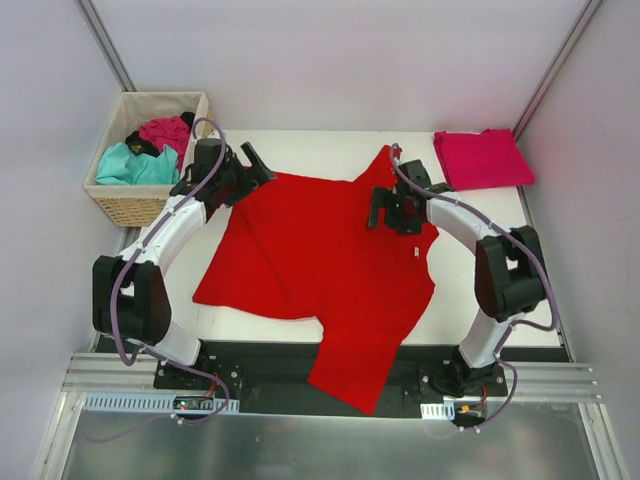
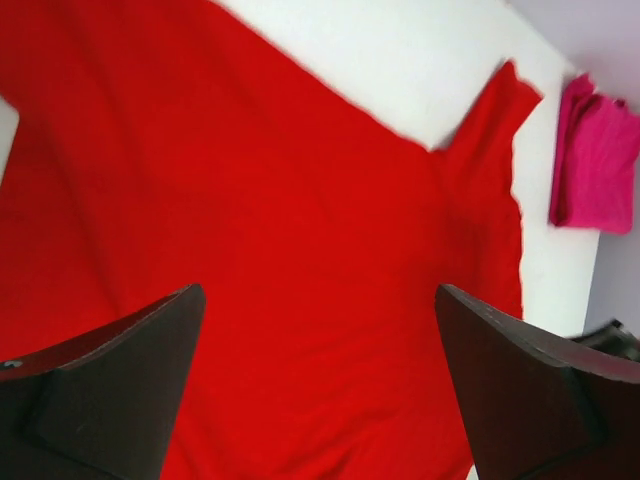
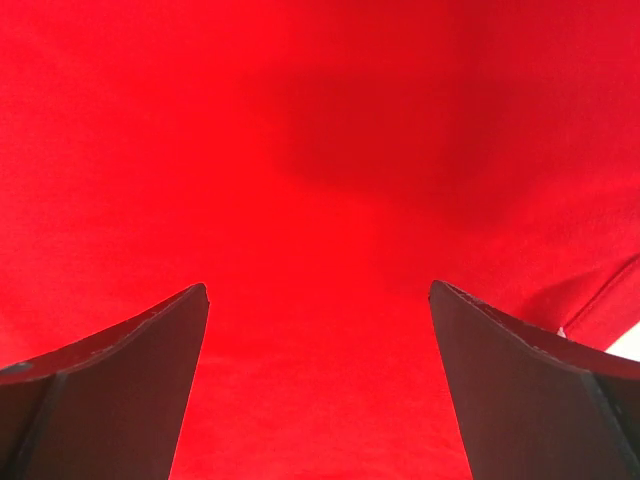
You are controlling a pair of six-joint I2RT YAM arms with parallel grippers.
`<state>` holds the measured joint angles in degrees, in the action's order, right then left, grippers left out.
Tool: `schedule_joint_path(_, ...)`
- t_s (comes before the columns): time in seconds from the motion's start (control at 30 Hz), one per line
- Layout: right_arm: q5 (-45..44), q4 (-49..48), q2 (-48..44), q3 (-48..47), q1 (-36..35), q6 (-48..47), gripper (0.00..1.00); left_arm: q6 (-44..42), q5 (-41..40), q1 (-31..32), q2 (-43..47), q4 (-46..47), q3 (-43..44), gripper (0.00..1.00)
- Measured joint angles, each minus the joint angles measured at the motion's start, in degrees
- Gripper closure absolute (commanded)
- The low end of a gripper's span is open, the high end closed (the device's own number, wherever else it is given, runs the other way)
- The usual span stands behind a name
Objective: Fold and stack the t-shirts
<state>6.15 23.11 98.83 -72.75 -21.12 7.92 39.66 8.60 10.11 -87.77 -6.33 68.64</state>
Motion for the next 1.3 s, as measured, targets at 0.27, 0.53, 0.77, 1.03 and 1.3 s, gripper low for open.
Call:
schedule_joint_path(0.27, -2.62, 2.12, 10.47, -1.55, 0.02, -0.02, 0.04, -0.57, 1.31, 0.44, 3.85, -5.03, -5.84, 0.01)
schedule_joint_path(0.53, -2.16, 2.62, 17.75, -11.58, 2.78, 0.83, 0.04, -1.57, 0.35, 0.46, 4.87, -5.64, -5.86, 0.01)
schedule_joint_path(0.77, -2.01, 4.81, 22.97, -19.76, 5.44, 2.25, 0.04, -1.75, -1.01, 0.44, 4.48, -6.23, -5.81, 0.01)
schedule_joint_path(1.03, -4.50, 11.06, 30.38, -32.48, 7.48, 4.35, 0.04, -1.81, -2.25, 0.44, 3.17, -6.73, -5.79, 0.01)
schedule_joint_path(1.3, -6.45, 12.72, 31.58, -34.84, 14.29, 5.09, 0.04, -1.84, -2.14, 0.46, 2.91, -6.99, -5.79, 0.01)
